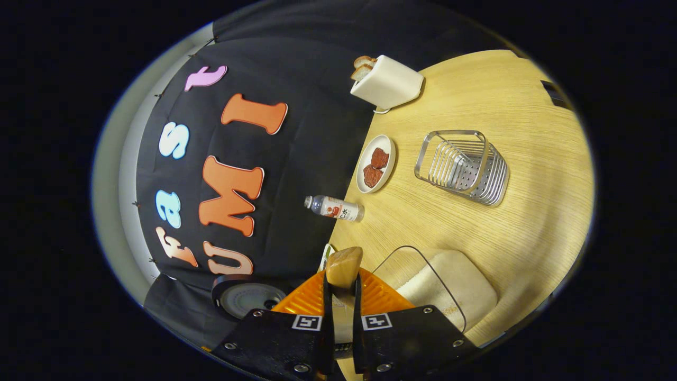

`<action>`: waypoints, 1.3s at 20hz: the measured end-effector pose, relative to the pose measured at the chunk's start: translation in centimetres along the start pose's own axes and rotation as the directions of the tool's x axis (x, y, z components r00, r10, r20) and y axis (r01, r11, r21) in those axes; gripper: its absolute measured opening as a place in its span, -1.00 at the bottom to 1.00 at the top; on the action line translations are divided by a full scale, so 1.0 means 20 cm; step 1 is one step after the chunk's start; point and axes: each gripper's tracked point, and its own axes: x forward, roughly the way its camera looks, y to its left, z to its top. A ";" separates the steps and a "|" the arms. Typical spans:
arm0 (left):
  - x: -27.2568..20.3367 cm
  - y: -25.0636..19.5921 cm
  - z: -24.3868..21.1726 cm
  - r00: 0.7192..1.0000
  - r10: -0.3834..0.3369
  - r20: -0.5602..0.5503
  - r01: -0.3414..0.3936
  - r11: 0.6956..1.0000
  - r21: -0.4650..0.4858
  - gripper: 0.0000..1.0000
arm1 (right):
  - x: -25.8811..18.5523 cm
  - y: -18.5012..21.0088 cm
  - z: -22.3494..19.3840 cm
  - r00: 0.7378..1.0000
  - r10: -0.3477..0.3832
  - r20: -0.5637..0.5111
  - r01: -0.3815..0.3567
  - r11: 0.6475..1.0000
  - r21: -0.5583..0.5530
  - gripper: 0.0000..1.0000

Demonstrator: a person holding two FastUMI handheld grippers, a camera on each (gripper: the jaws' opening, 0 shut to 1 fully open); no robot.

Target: Close the left gripper, press the button to open the rice cooker; take a wooden spoon from the chopstick holder with the right hand, scoop a spoonful of rice and pour it into the rice cooker, then put the wooden spoon back into the chopstick holder.

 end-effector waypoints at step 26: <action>0.04 0.04 -0.04 1.000 -0.010 0.002 0.010 1.000 -0.009 0.97 | 0.10 0.85 -0.07 0.985 0.167 -0.049 -0.161 0.980 0.116 -0.75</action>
